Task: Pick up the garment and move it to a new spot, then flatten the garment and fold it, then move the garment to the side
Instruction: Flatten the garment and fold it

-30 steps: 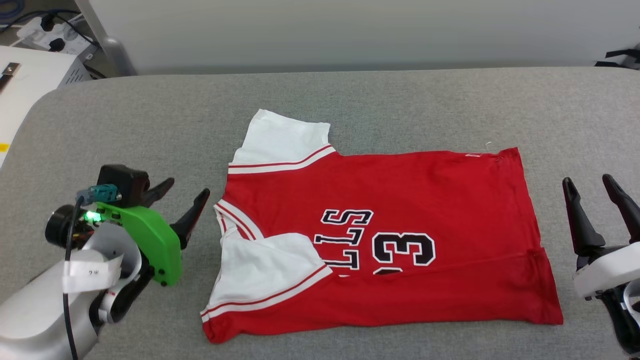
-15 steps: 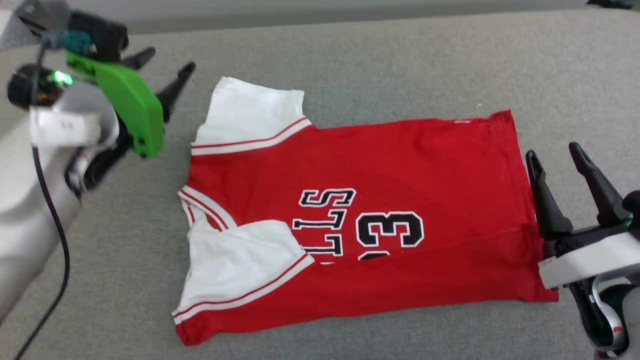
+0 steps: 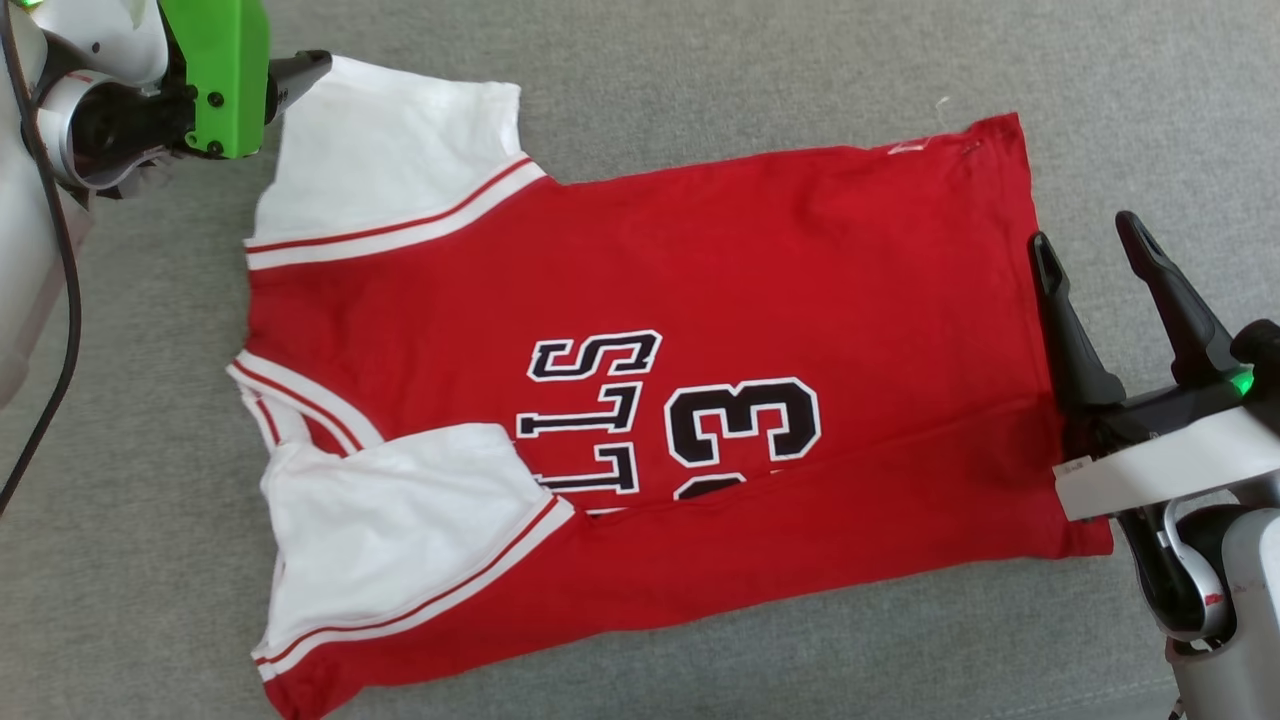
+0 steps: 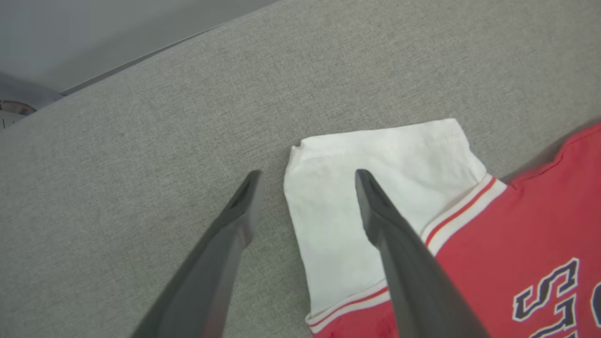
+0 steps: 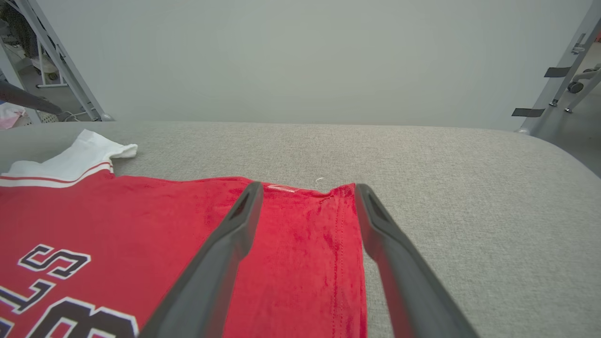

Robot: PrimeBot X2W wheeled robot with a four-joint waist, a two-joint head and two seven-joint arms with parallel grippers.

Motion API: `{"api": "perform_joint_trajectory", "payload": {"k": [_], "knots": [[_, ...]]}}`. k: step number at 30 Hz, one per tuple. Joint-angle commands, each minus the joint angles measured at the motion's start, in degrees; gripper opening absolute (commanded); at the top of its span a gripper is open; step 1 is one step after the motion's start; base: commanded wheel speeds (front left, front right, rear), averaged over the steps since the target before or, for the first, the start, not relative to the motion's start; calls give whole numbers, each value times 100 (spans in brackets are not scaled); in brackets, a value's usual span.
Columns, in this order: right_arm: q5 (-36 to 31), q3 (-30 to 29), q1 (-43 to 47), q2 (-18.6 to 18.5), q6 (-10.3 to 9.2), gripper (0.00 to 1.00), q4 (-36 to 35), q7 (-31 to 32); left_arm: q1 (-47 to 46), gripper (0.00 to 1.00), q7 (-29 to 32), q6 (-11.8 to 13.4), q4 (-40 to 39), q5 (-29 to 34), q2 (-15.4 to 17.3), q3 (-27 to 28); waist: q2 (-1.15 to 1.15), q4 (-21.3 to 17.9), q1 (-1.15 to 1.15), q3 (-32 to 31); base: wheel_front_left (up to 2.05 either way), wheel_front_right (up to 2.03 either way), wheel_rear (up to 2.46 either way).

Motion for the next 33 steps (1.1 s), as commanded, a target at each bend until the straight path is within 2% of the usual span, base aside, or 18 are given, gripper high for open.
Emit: {"api": "perform_joint_trajectory", "payload": {"k": [1, 11, 12, 13, 18, 22, 26, 33], "knots": [[57, 25, -132, -19, -4, 100, 36, -71, -134, 100, 70, -12, 73, 64, -22, -61, 0, -255, -1, 361, 0, 0, 0], [134, 153, -398, -76, -4, 100, 281, -237, -30, 100, 307, -65, 533, 327, -53, -503, 0, -328, -1, 593, 0, 0, 0], [142, 140, -403, -89, -4, 100, 310, -249, 8, 13, 337, -73, 547, 302, -57, -529, 0, -315, -1, 578, 0, 0, 0], [152, 121, -405, -104, -4, 100, 343, -258, 35, 0, 328, -82, 538, 288, -57, -555, 0, -293, -1, 555, 0, 0, 0], [192, 9, -467, -195, -4, 100, 427, -265, 94, 0, -132, -106, 392, 319, -44, -589, 0, -186, -1, 374, 0, 0, 0], [279, -123, -607, -437, -4, 100, 450, -97, 125, 0, -572, -113, 187, 397, -44, -652, 0, -54, -1, 138, 0, 0, 0], [479, -107, -867, -969, -4, 100, 531, 388, 177, 0, -920, -115, -145, 442, -41, -784, 0, 132, -1, -82, 0, 0, 0], [1310, 534, -1541, -2142, -4, 100, 680, 2081, 281, 0, -1433, -117, -677, 435, -83, -905, 0, 459, -1, -295, 0, 0, 0]]}}
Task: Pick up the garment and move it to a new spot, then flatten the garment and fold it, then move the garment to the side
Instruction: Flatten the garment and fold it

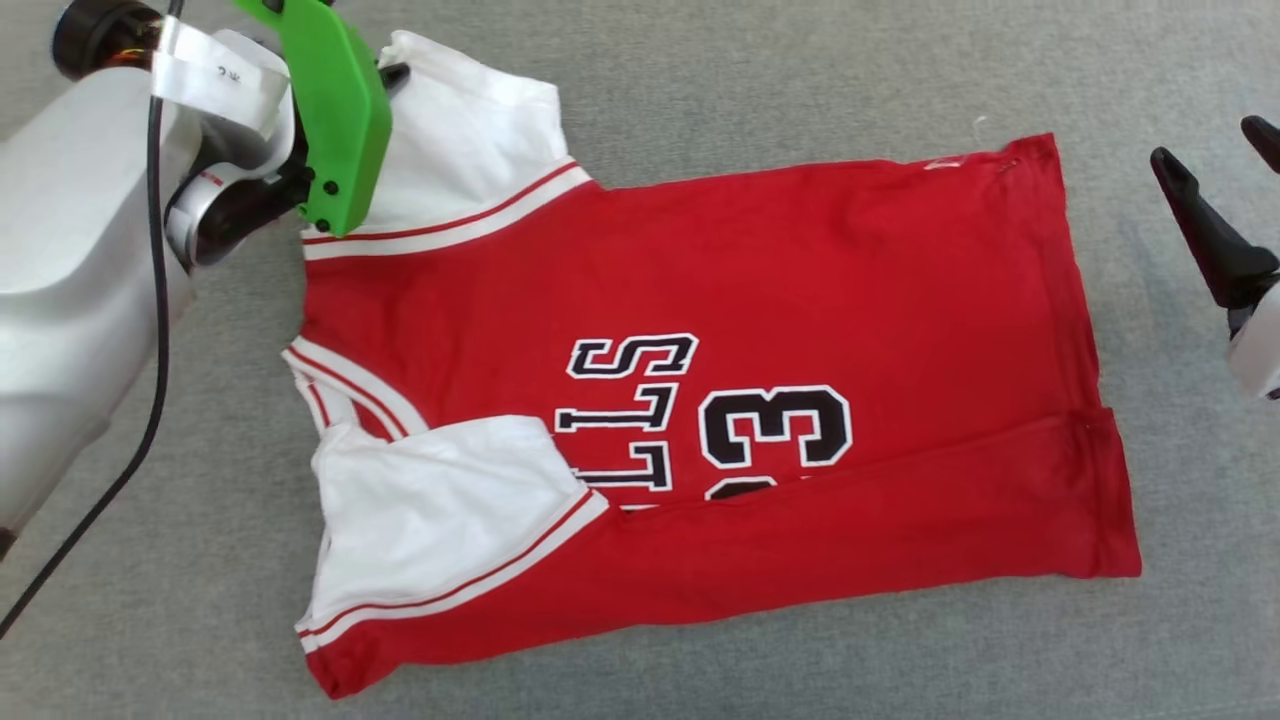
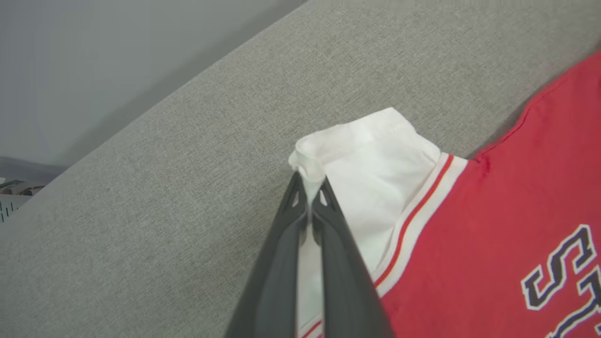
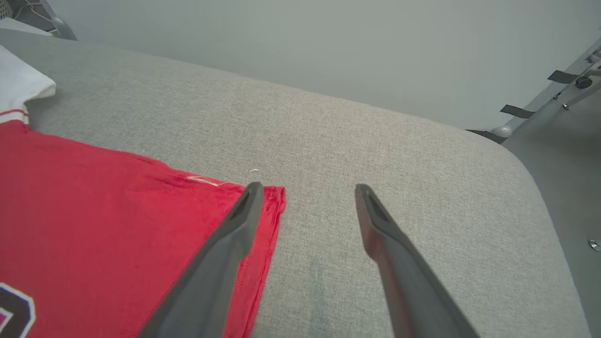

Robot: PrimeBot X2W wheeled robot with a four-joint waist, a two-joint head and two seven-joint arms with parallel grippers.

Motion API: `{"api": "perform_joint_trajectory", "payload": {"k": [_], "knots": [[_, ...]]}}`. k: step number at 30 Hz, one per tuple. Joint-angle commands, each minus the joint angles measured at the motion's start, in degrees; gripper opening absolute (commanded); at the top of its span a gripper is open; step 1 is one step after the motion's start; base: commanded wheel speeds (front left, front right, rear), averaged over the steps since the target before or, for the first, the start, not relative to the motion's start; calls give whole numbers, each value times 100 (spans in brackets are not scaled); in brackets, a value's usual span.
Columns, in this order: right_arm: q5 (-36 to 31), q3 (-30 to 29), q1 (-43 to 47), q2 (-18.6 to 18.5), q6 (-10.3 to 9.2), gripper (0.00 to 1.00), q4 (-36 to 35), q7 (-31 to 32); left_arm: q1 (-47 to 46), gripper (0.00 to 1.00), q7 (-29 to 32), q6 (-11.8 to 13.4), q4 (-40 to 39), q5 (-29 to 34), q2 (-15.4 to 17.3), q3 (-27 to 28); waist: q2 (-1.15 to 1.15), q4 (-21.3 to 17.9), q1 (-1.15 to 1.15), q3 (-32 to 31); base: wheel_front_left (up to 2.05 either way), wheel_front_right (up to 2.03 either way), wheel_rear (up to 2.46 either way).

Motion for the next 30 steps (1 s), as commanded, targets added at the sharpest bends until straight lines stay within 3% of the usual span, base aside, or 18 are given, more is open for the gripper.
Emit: {"api": "perform_joint_trajectory", "payload": {"k": [1, 5, 6, 12, 21, 29, 30], "knots": [[192, 160, -232, -151, -4, 100, 32, 297, 94, 0, -87, -15, -65, 28, -20, -12, 0, 218, 0, -151, 0, 0, 0], [635, 676, -793, -560, -4, 100, 190, 1259, 100, 0, -226, -16, -248, 80, -48, -57, 0, 353, 0, -153, 0, 0, 0], [867, 1086, -1178, -764, -4, 100, 375, 1969, 69, 0, -293, -16, -360, 119, -73, -73, 0, 453, 0, -112, 0, 0, 0], [1086, 1681, -1885, -851, -4, 100, 1026, 2812, -69, 0, -393, -11, -560, 230, -116, -82, 0, 641, 0, 106, 0, 0, 0], [1057, 2250, -2354, -559, -4, 100, 1957, 2716, -231, 0, -533, 15, -747, 321, -127, -31, 0, 803, 0, 423, 0, 0, 0], [1221, 2980, -2351, -563, -4, 100, 2496, 2678, -225, 0, -646, 13, -729, 311, -140, -24, 0, 837, 0, 505, 0, 0, 0], [1287, 3021, -2370, -574, -4, 48, 2519, 2625, -210, 0, -661, 12, -713, 311, -129, -30, 0, 828, 0, 486, 0, 0, 0]]}}
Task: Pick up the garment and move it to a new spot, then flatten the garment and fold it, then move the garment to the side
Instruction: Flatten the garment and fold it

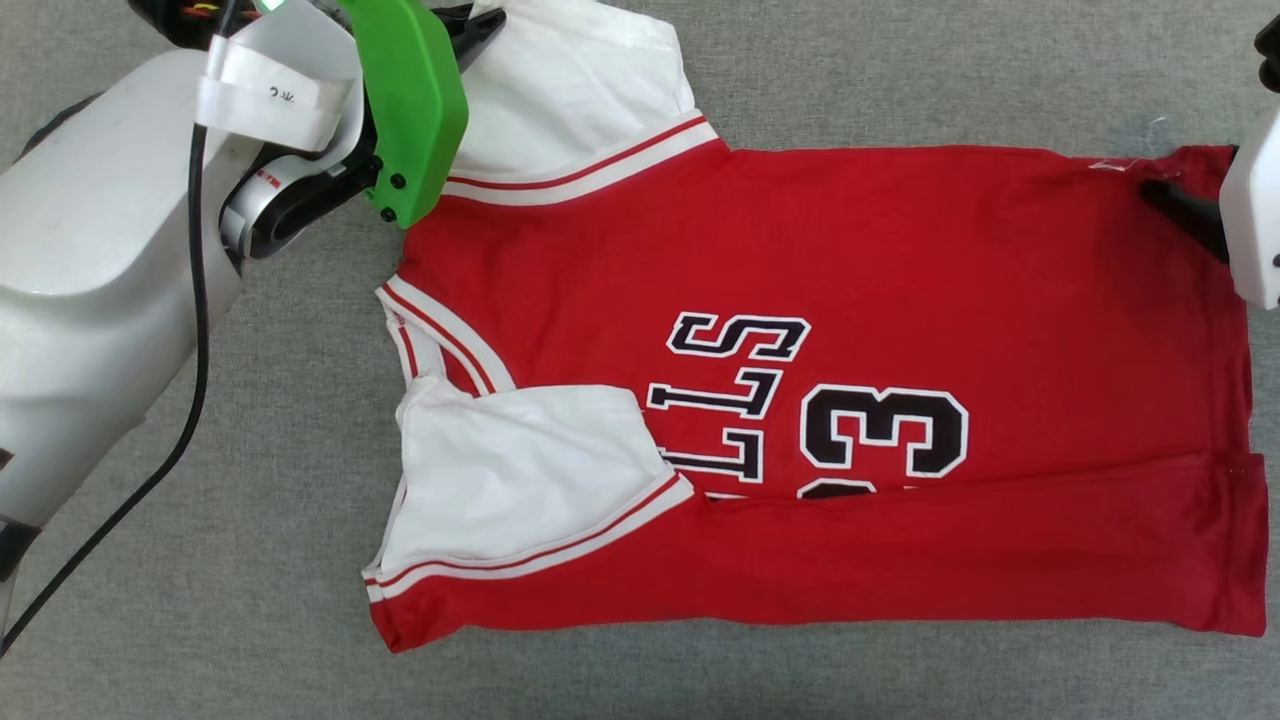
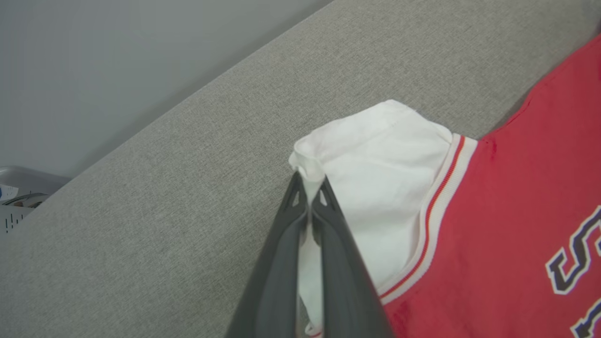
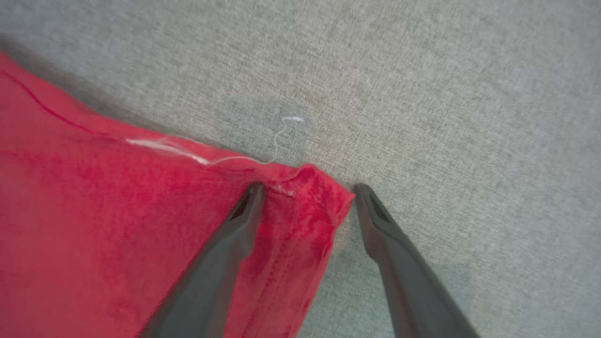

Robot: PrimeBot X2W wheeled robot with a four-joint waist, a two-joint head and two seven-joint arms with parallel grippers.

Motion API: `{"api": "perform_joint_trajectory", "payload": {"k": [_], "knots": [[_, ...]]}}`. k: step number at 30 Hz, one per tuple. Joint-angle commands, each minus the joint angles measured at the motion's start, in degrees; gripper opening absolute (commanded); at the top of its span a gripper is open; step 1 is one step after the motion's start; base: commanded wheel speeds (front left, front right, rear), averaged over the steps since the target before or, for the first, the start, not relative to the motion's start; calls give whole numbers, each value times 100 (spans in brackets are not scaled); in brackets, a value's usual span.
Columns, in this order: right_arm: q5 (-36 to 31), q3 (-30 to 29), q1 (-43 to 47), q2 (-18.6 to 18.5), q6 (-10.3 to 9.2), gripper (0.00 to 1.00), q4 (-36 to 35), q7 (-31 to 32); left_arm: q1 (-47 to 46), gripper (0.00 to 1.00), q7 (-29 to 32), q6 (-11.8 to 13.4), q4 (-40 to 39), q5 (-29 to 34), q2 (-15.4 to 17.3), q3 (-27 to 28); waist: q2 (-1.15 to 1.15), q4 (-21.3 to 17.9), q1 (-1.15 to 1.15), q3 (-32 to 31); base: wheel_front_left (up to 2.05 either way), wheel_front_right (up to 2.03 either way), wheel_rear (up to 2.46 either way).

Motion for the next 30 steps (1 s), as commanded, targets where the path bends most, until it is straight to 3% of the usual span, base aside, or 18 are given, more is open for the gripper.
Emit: {"api": "perform_joint_trajectory", "payload": {"k": [1, 2, 16, 30], "knots": [[88, 233, 183, 147, -4, 7, 198, -50, -33, 0, -56, 11, 20, 67, 15, 22, 0, -25, 0, -42, 0, 0, 0], [137, 261, 152, 145, -4, 0, 218, -128, -9, 0, -77, 10, 45, 66, 32, 16, 0, -51, 0, -81, 0, 0, 0], [404, 422, 403, -135, -4, 0, 128, -1638, 666, 0, -519, 44, 18, -93, 279, -39, 0, -127, 0, -982, 0, 0, 0], [728, 367, 1348, -179, -4, 0, -69, -2735, 1899, 0, -845, 616, -1106, -217, 885, -218, 0, -73, 0, -1743, 0, 0, 0]]}}
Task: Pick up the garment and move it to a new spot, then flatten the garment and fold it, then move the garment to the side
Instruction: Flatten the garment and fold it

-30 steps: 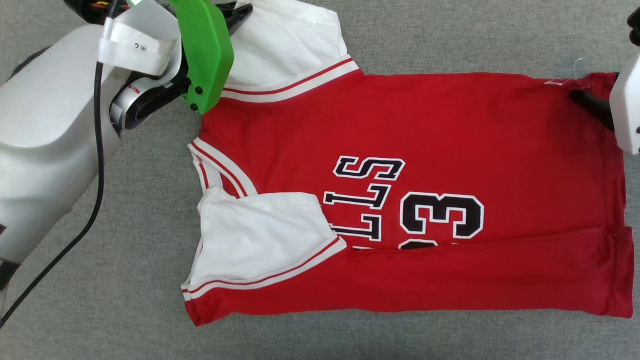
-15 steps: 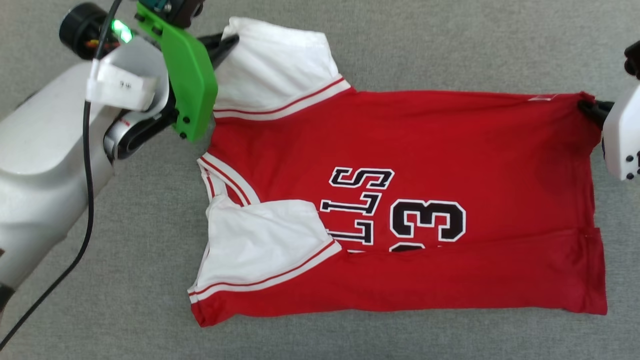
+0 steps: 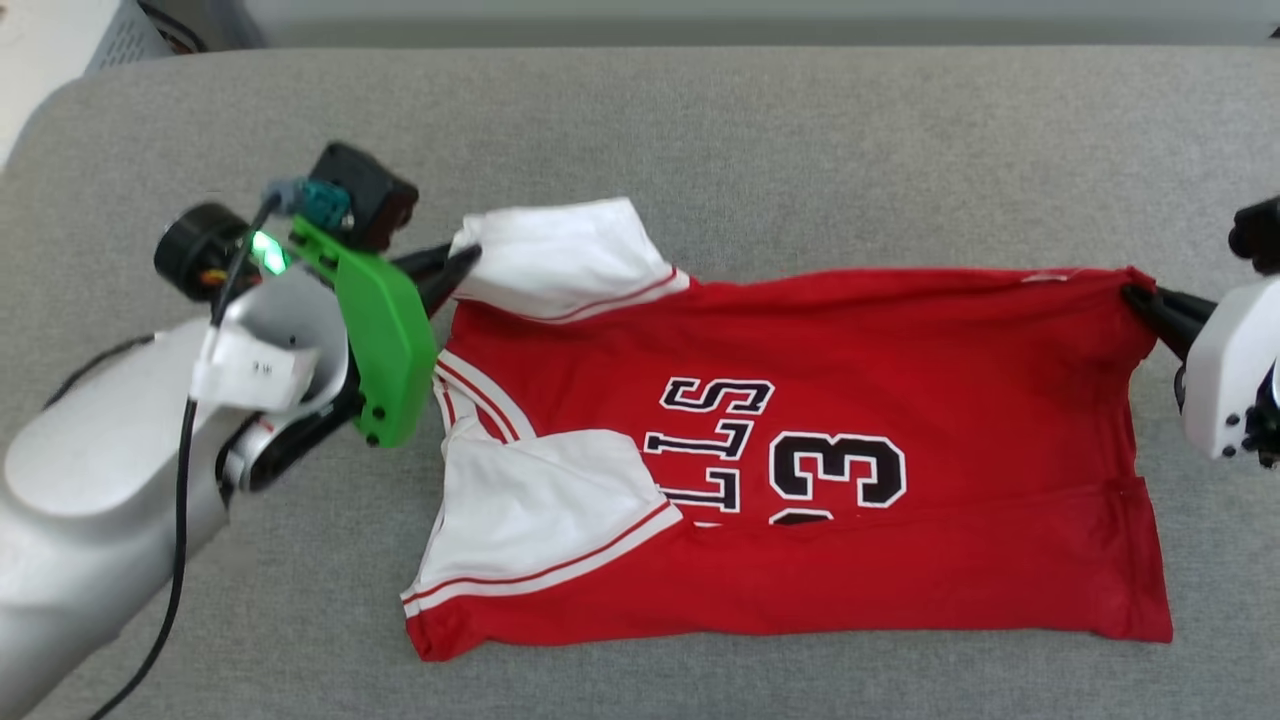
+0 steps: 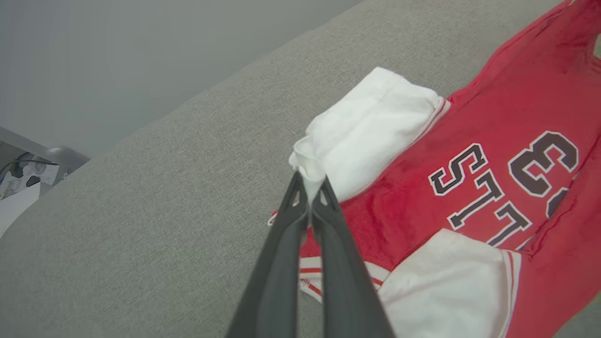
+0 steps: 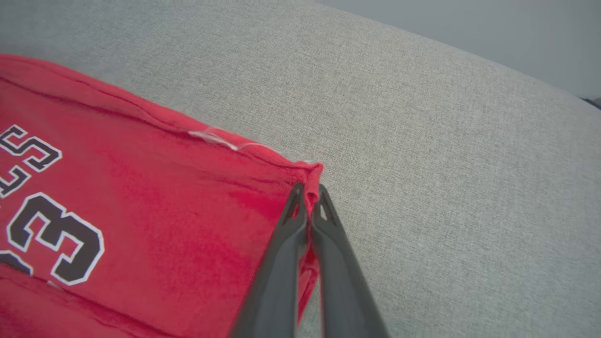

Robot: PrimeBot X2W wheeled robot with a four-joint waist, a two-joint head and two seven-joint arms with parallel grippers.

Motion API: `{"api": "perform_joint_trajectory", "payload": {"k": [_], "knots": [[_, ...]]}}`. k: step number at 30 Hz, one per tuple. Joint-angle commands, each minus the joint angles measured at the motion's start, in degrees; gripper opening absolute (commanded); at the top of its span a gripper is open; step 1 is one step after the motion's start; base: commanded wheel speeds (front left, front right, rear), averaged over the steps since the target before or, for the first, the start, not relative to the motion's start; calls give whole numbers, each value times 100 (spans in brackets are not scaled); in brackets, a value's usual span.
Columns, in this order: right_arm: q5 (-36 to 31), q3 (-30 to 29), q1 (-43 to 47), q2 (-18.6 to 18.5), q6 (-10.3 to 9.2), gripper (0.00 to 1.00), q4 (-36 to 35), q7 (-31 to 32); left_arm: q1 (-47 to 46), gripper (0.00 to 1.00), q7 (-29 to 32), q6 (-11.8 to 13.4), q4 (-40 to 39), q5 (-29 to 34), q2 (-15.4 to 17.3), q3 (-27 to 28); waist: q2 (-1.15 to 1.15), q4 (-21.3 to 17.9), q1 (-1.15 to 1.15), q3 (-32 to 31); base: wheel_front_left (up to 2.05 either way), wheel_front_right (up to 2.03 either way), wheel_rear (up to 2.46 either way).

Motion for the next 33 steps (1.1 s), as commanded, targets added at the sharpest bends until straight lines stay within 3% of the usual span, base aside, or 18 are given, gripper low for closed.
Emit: {"api": "perform_joint_trajectory", "payload": {"k": [1, 11, 18, 25, 31, 32, 33], "knots": [[50, -19, 172, -2, -5, 0, -36, -111, 223, 0, -49, 106, -128, -76, 92, -19, 0, 14, 0, -210, 0, 0, 0], [279, -50, 1146, -47, -5, 0, -220, -449, 1349, 0, -170, 671, -977, -350, 584, -258, 0, 20, 0, -575, 0, 0, 0], [440, -122, 1782, -41, -5, 0, -302, -556, 2094, 0, -321, 916, -1196, -585, 647, -455, 0, 30, 0, -641, 0, 0, 0], [487, -98, 2177, 57, -5, 0, -182, -395, 2472, 0, -360, 966, -971, -683, 480, -583, 0, 17, 0, -519, 0, 0, 0], [403, -27, 2262, 219, -5, 0, 10, -382, 2551, 0, -449, 831, -573, -689, 194, -627, 0, 14, 0, -459, 0, 0, 0], [407, -43, 2262, 252, -5, 4, 9, -424, 2549, 0, -494, 838, -499, -665, 166, -622, 0, 9, 0, -475, 0, 0, 0], [400, -73, 2257, 272, -5, 46, 9, -481, 2556, 32, -550, 851, -448, -652, 146, -609, 0, 4, 0, -493, 0, 0, 0]]}}
